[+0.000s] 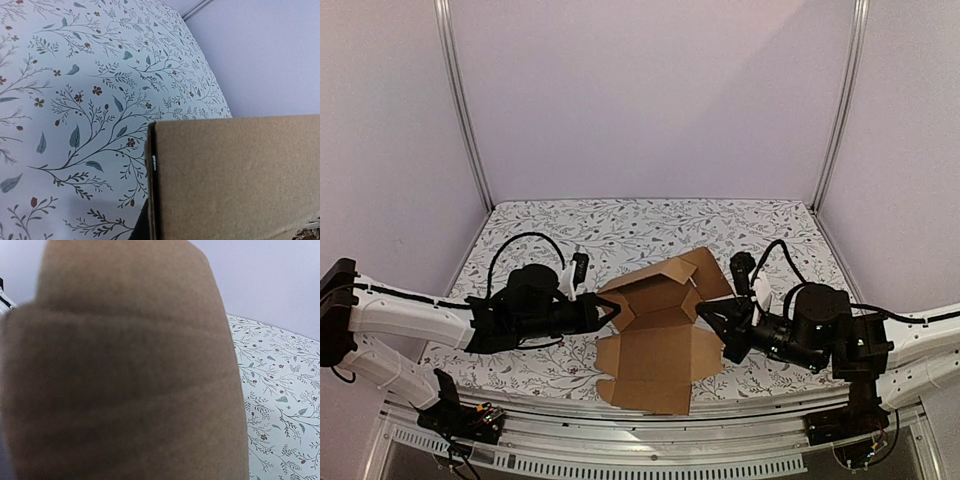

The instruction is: Fold the paper box

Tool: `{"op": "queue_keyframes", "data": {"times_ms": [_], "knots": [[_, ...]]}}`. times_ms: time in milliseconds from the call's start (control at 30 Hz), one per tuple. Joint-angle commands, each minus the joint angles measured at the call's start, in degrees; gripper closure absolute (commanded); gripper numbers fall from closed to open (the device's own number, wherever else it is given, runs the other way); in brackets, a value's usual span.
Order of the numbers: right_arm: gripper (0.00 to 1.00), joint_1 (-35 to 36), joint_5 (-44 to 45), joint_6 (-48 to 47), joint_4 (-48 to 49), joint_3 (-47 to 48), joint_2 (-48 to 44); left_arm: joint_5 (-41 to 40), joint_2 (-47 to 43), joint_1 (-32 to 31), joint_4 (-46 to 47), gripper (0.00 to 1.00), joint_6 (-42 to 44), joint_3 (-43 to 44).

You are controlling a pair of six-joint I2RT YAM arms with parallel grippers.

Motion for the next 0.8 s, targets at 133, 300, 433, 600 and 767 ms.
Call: {"op": "queue_keyframes", "data": {"times_ms": [133, 300, 433, 600, 767], "knots": [[0.96, 0.0, -12.0, -3.2, -13.8, 3.7, -8.6, -7.5, -1.8, 0.0, -6.8, 1.00, 4.3, 1.5], [0.93, 0.0, -20.8, -5.8, -28.4, 8.1, -13.5, -11.7, -4.0, 0.0, -10.2, 1.00, 6.9, 1.5], [0.87, 0.1, -19.3, -6.6, -36.4, 10.2, -17.5, -13.7, -6.0, 0.0, -12.6, 1.00, 9.7, 2.0], [0.87, 0.1, -10.6, -8.5, -42.4, 13.5, -18.7, -14.9, -8.3, -0.1, -16.0, 1.00, 12.9, 2.5], [0.86, -0.1, -8.1, -12.3, -44.8, 16.5, -16.1, -13.1, -11.3, 0.0, -16.9, 1.00, 17.1, 2.4]]}}
